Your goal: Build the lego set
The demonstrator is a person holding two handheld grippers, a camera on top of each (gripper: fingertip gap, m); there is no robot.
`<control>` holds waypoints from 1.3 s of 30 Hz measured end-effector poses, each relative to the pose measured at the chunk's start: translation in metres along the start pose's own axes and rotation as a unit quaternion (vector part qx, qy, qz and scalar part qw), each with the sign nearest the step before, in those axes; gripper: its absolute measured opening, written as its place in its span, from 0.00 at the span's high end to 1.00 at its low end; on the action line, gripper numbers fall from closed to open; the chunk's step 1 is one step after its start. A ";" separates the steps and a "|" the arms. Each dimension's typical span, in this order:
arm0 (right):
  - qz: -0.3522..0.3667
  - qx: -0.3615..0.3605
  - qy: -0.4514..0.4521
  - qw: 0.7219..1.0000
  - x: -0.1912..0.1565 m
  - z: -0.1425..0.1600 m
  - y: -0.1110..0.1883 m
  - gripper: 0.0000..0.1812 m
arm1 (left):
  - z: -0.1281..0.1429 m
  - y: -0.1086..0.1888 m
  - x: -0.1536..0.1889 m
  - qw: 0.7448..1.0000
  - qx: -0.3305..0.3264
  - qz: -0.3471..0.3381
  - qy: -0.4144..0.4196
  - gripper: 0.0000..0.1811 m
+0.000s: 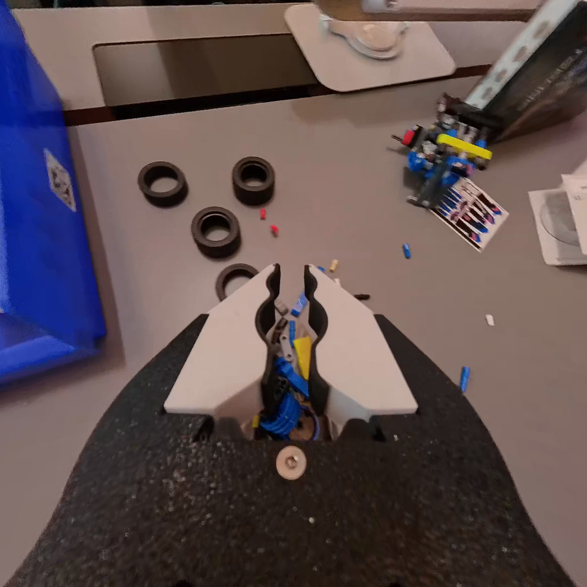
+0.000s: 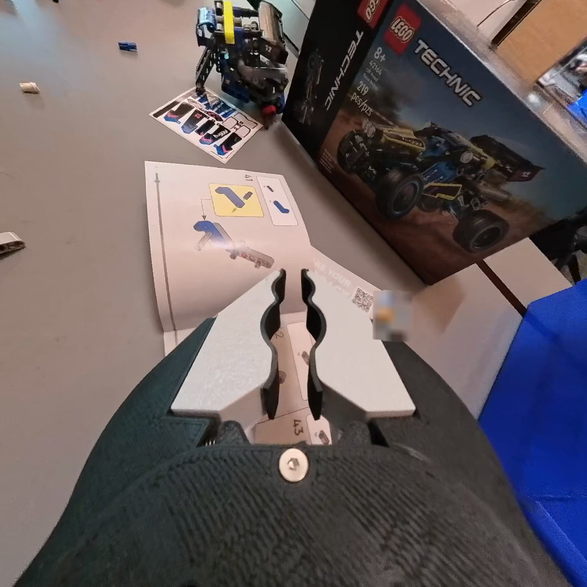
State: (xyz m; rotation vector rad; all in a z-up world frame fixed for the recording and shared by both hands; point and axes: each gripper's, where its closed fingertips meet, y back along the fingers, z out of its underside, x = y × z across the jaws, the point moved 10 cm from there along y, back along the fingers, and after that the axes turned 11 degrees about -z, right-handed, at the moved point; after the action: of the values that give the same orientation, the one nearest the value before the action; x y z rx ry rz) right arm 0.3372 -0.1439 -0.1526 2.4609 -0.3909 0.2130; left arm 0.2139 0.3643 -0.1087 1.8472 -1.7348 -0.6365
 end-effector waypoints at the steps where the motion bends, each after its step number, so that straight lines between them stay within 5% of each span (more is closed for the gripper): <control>1: -0.006 -0.003 -0.001 1.000 -0.001 0.000 -0.003 0.95 | 0.001 0.003 0.007 1.000 0.000 0.002 -0.017 0.93; 6: -0.024 -0.032 0.007 0.999 -0.002 0.004 -0.015 0.95 | 0.005 -0.009 0.034 0.994 -0.026 -0.019 -0.109 0.94; 11: -0.030 -0.008 0.005 1.000 -0.006 -0.002 -0.012 0.96 | -0.016 -0.037 0.024 0.994 -0.040 -0.041 -0.092 0.92; 14: -0.034 -0.039 0.013 0.999 -0.010 0.000 -0.010 0.95 | -0.029 -0.034 0.034 0.997 0.004 -0.024 -0.075 0.92; 19: -0.004 -0.062 0.026 0.998 -0.007 -0.001 0.000 0.97 | -0.026 -0.016 0.102 0.983 0.080 0.060 -0.153 0.93; 24: -0.023 -0.037 0.013 0.999 -0.009 -0.006 -0.019 1.00 | -0.005 -0.012 0.184 0.962 0.074 0.161 -0.206 0.93; 30: -0.054 -0.108 0.059 0.991 -0.026 0.001 -0.047 1.00 | 0.014 -0.046 0.283 0.925 0.078 0.225 -0.295 0.93; 35: -0.016 -0.104 0.065 0.992 -0.027 -0.002 -0.036 1.00 | 0.023 -0.092 0.315 0.924 0.029 0.194 -0.328 0.98; 39: -0.009 -0.136 -0.004 0.991 -0.033 0.011 -0.011 1.00 | 0.026 -0.097 0.314 0.924 0.026 0.188 -0.332 1.00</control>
State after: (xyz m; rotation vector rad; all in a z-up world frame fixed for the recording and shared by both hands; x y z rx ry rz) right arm 0.3100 -0.1349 -0.1751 2.1970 -0.3743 0.1313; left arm 0.2913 0.0541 -0.1878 1.3308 -2.4690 -1.1493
